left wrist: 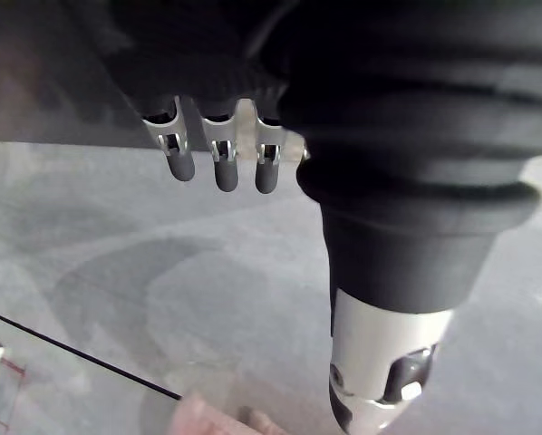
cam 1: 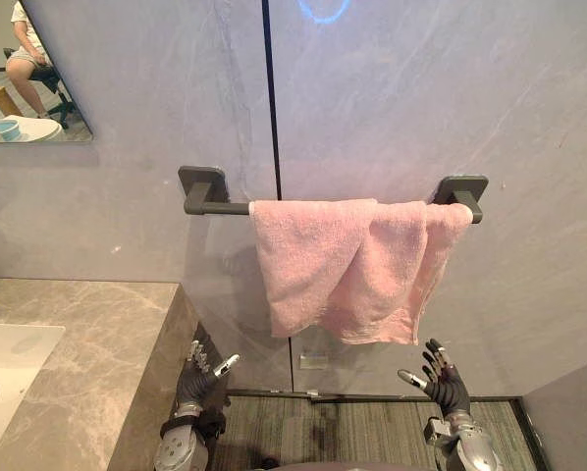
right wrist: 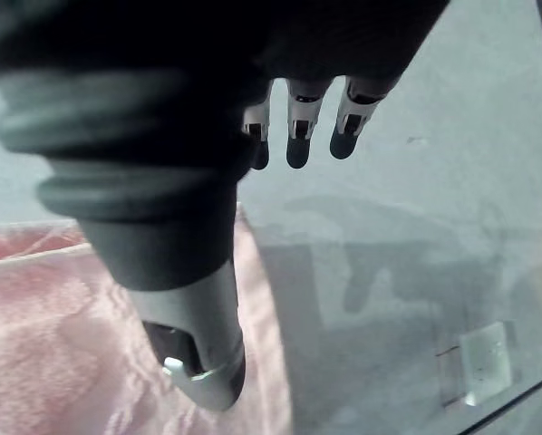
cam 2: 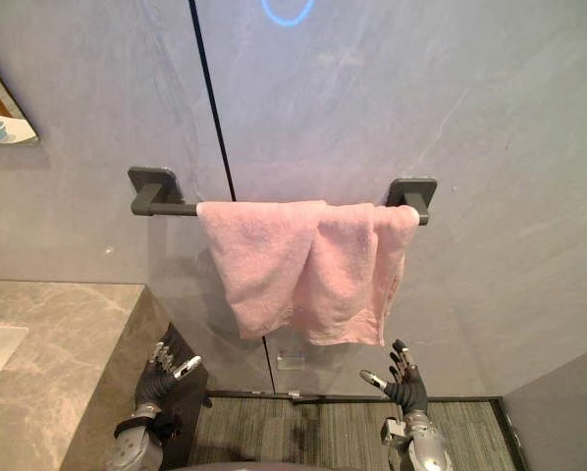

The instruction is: Organize washtable

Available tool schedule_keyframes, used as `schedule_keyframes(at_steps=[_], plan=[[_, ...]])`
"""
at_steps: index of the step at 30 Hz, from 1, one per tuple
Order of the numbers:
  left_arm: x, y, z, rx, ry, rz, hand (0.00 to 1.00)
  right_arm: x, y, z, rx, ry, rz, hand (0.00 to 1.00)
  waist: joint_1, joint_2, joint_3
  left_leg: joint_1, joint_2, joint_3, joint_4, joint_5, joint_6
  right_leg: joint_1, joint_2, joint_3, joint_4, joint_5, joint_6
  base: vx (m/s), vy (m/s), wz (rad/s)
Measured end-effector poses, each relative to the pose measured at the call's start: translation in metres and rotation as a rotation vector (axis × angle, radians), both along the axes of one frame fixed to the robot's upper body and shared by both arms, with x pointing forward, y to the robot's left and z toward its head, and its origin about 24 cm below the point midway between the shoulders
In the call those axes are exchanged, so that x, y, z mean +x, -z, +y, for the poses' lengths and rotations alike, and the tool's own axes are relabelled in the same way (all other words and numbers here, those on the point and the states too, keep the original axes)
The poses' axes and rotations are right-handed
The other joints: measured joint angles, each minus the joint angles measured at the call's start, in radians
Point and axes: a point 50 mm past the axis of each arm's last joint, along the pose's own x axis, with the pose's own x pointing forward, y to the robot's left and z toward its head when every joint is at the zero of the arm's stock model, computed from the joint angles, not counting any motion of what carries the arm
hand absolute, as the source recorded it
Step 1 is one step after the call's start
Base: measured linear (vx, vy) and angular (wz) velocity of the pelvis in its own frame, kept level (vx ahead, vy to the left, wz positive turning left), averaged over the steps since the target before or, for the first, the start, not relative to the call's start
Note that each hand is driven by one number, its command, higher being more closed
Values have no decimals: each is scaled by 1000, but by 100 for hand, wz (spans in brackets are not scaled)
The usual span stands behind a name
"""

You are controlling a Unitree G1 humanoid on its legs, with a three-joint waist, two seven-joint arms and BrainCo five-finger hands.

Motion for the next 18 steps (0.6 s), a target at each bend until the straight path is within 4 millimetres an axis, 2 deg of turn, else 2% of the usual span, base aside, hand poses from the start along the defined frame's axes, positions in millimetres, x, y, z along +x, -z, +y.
schedule_keyframes(at_steps=[4, 12, 18], plan=[[-11, 16, 1, 5, 6, 94, 0, -13, 16, 2, 0, -13, 100, 0, 20, -5, 0, 8, -1, 9, 0, -14, -2, 1, -3, 5, 5, -10, 2, 46, 7, -5], [-30, 40, 0, -16, -12, 242, 0, -23, 32, 6, 12, -25, 194, 0, 23, -8, -1, 31, -9, 24, 1, -33, -10, 19, -15, 8, 4, -20, 14, 69, 15, -4], [-36, 51, -5, -17, 12, 314, 0, -29, 42, 9, 17, -40, 261, 0, 23, -4, 3, 44, -12, 49, 1, -47, -9, 17, -16, 33, 4, -22, 16, 14, 13, -13]])
